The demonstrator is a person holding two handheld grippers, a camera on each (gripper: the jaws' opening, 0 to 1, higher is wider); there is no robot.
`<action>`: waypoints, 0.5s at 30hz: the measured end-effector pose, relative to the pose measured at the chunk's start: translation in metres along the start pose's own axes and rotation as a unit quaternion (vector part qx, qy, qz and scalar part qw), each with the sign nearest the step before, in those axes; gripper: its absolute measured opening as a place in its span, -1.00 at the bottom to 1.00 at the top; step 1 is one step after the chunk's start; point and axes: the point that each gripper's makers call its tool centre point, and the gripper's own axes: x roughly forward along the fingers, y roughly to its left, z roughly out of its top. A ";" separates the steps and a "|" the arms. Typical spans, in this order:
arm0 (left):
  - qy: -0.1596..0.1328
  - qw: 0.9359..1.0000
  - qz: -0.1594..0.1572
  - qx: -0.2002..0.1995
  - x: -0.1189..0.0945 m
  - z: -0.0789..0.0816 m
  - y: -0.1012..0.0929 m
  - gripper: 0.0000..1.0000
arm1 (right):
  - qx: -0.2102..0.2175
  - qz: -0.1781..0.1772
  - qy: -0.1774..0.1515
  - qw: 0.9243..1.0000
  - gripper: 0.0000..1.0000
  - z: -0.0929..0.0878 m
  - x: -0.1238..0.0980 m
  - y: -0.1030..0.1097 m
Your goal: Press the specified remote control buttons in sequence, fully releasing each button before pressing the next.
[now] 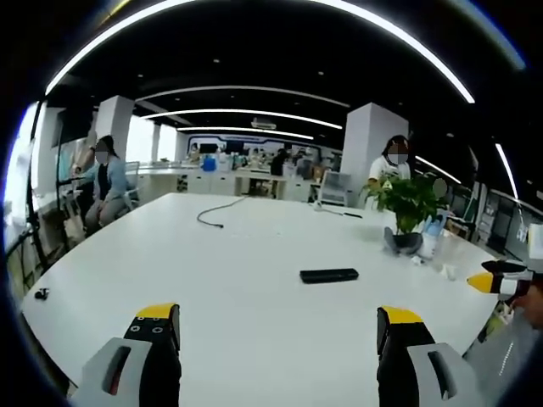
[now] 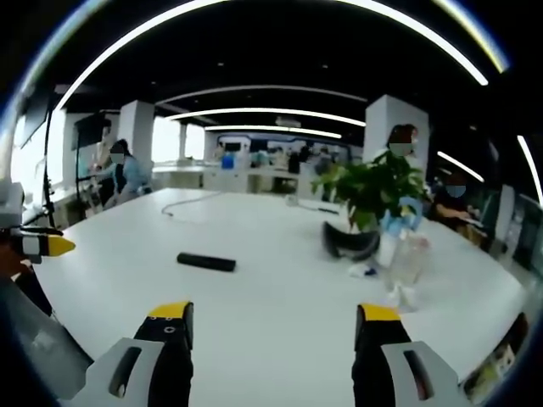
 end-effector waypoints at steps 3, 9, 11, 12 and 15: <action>0.008 1.000 -0.015 -0.006 0.003 0.002 -0.005 1.00 | 0.001 -0.001 -0.001 1.000 0.52 0.001 0.000 -0.001; 0.008 0.999 -0.040 0.003 0.011 0.020 -0.010 0.75 | 0.009 -0.009 0.000 1.000 0.49 0.000 -0.001 -0.005; 0.010 0.998 -0.057 0.022 0.018 0.024 -0.014 0.75 | 0.008 -0.009 0.000 1.000 0.49 0.000 -0.001 -0.005; 0.008 0.998 -0.060 0.035 0.021 0.027 -0.015 0.77 | 0.007 -0.009 0.000 1.000 0.49 0.000 0.000 -0.005; 0.011 0.995 -0.075 0.066 0.030 0.032 -0.020 0.79 | 0.004 -0.007 0.002 1.000 0.48 -0.001 0.000 -0.004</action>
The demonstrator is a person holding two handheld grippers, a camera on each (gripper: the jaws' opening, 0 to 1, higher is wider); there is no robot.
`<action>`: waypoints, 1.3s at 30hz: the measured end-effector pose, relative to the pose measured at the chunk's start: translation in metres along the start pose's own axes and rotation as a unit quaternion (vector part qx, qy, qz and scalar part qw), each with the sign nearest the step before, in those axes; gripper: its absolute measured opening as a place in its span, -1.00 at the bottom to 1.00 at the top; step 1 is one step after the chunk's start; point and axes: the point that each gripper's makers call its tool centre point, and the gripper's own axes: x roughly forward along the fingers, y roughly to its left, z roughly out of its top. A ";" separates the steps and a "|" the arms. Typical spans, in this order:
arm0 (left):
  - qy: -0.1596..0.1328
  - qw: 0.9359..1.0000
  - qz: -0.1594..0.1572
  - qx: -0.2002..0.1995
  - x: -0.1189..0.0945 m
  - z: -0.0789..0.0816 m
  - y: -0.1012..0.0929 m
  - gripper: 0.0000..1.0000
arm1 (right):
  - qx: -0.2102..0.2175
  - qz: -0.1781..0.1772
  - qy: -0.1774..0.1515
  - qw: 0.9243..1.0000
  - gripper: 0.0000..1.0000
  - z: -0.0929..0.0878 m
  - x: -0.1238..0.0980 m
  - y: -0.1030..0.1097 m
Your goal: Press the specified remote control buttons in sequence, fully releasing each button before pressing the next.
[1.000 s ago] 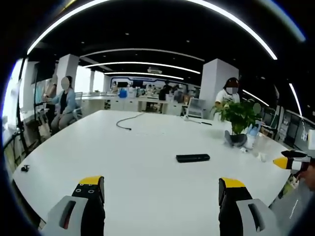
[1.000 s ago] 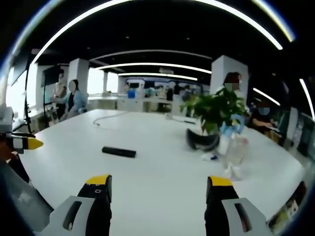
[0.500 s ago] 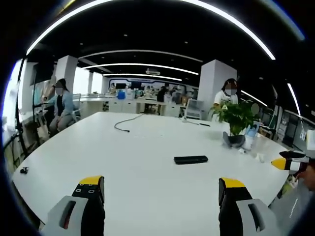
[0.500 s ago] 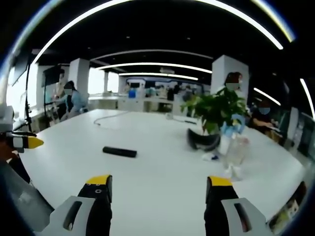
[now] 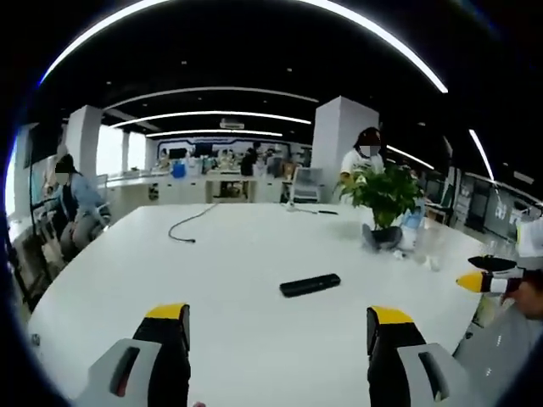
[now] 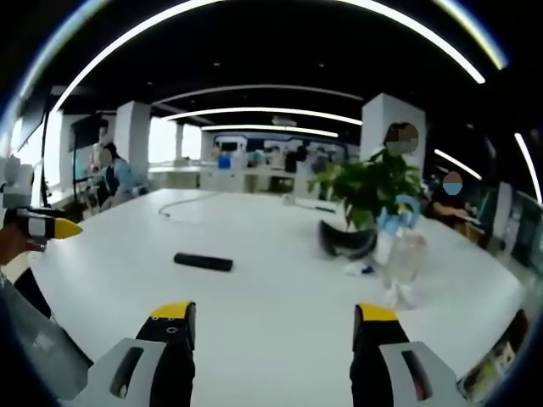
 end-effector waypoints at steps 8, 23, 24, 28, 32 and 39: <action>-0.009 0.998 -0.016 0.058 0.031 0.032 0.005 0.82 | 0.001 -0.001 0.003 1.000 0.47 -0.001 0.001 -0.001; 0.036 0.990 -0.069 0.119 0.082 0.051 0.000 0.80 | -0.004 0.008 0.012 1.000 0.41 -0.005 0.002 0.003; 0.038 0.989 -0.070 0.123 0.084 0.052 0.000 0.79 | -0.004 0.008 0.011 1.000 0.41 -0.004 0.002 0.003; 0.062 0.985 -0.087 0.138 0.095 0.049 -0.001 0.74 | -0.003 0.007 0.012 1.000 0.39 -0.005 0.002 0.003; 0.074 0.983 -0.101 0.131 0.103 0.050 -0.007 0.59 | -0.004 0.011 0.012 1.000 0.38 -0.005 0.002 0.004; 0.136 0.963 -0.149 0.181 0.118 0.029 -0.021 0.61 | -0.007 0.017 0.018 1.000 0.36 -0.007 0.002 0.007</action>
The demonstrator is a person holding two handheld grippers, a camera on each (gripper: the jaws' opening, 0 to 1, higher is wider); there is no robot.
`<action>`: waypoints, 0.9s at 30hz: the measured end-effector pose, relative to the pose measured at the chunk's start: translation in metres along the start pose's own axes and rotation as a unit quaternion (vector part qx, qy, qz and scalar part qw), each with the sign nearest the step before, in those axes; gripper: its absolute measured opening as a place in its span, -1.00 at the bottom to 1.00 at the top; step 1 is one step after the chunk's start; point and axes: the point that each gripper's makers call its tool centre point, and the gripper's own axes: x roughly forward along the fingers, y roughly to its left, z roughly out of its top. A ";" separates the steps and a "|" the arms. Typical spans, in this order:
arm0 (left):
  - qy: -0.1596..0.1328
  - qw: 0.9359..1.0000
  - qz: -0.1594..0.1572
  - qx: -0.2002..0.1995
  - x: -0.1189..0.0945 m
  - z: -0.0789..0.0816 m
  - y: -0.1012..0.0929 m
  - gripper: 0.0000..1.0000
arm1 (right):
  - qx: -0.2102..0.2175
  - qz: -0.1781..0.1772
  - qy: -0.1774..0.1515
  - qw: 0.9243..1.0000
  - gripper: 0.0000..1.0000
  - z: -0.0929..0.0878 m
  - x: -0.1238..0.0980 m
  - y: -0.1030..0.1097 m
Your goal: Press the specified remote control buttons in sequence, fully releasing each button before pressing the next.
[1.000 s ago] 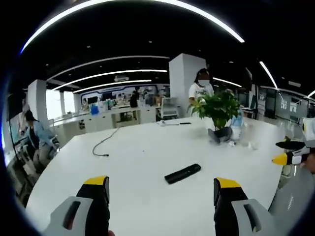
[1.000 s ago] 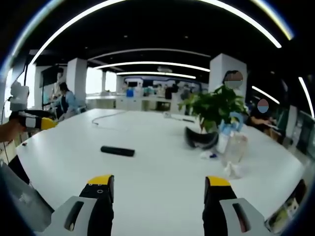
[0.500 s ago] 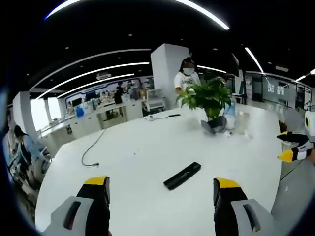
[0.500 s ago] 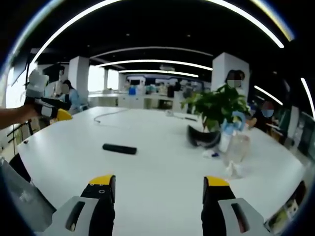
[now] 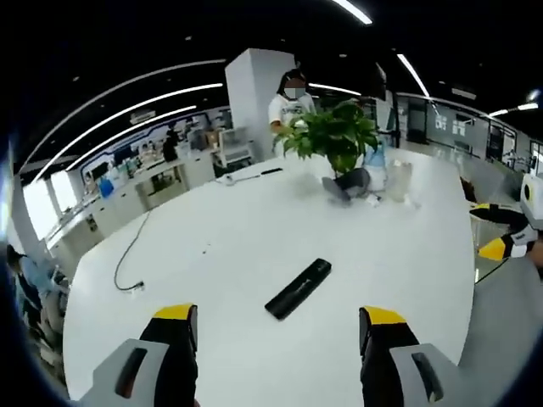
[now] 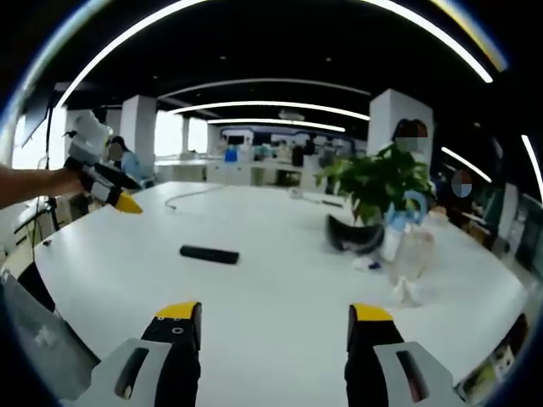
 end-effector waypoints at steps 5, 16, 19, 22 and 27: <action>0.037 0.997 -0.054 0.051 0.019 -0.002 -0.012 0.63 | 0.001 0.001 0.001 1.000 0.35 -0.001 0.000 0.000; 0.094 0.982 -0.125 0.103 0.050 -0.005 -0.016 0.43 | 0.003 0.004 0.005 1.000 0.35 -0.002 0.002 0.000; 0.114 0.975 -0.140 0.133 0.057 -0.006 -0.016 0.34 | 0.000 0.008 0.011 1.000 0.35 -0.004 0.003 0.002; 0.125 0.970 -0.153 0.143 0.064 -0.002 -0.015 0.28 | 0.001 0.011 0.008 1.000 0.34 -0.003 0.002 0.003; 0.161 0.958 -0.180 0.156 0.073 -0.005 -0.016 0.26 | 0.003 0.015 0.011 1.000 0.34 -0.004 0.003 0.004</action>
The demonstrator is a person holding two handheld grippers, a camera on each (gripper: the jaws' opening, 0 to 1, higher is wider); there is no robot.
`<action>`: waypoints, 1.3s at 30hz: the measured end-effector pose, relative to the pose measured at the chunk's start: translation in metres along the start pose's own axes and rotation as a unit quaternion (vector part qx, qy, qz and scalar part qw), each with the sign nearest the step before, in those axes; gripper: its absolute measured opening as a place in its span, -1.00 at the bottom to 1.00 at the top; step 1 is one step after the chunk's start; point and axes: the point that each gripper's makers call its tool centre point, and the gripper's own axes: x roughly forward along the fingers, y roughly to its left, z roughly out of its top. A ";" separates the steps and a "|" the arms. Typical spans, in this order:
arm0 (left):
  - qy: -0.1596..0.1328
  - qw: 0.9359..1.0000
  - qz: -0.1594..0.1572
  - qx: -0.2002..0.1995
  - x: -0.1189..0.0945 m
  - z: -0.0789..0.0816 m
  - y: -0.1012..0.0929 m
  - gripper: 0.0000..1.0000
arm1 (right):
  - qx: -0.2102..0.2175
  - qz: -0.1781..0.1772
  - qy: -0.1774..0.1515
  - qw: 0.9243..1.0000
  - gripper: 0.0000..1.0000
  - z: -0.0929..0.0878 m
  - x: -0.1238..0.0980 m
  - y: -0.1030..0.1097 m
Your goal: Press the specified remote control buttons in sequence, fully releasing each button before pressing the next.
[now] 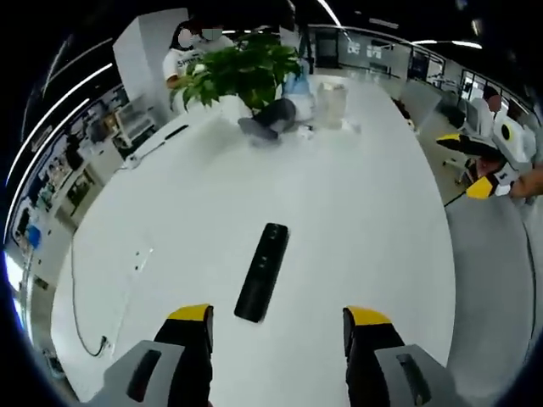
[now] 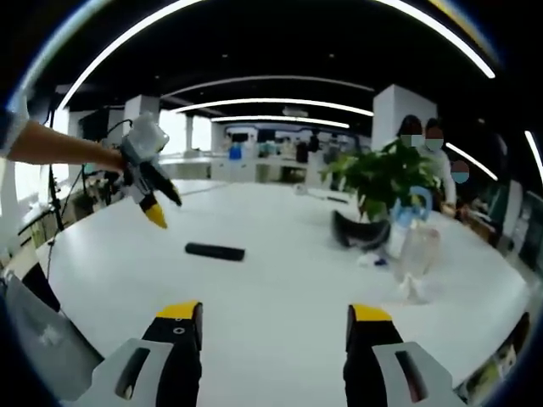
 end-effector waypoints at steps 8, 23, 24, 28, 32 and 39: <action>0.050 0.997 -0.049 0.011 0.027 -0.012 0.000 0.20 | -0.002 0.001 0.005 1.000 0.34 -0.002 0.001 0.001; 0.098 0.992 -0.073 0.022 0.074 -0.020 0.008 0.32 | -0.007 0.000 0.011 1.000 0.32 -0.004 0.001 0.001; 0.100 0.992 -0.072 0.021 0.077 -0.021 0.010 0.31 | -0.007 0.000 0.012 1.000 0.32 -0.004 0.001 0.002; 0.118 0.990 -0.072 0.020 0.088 -0.026 0.015 0.32 | -0.009 0.001 0.013 1.000 0.32 -0.005 0.002 0.002; 0.140 0.987 -0.072 0.028 0.092 -0.033 0.020 0.31 | -0.007 0.000 0.014 1.000 0.31 -0.005 0.002 0.002; 0.156 0.985 -0.073 0.030 0.095 -0.039 0.023 0.26 | -0.009 0.002 0.015 1.000 0.32 -0.005 0.001 0.003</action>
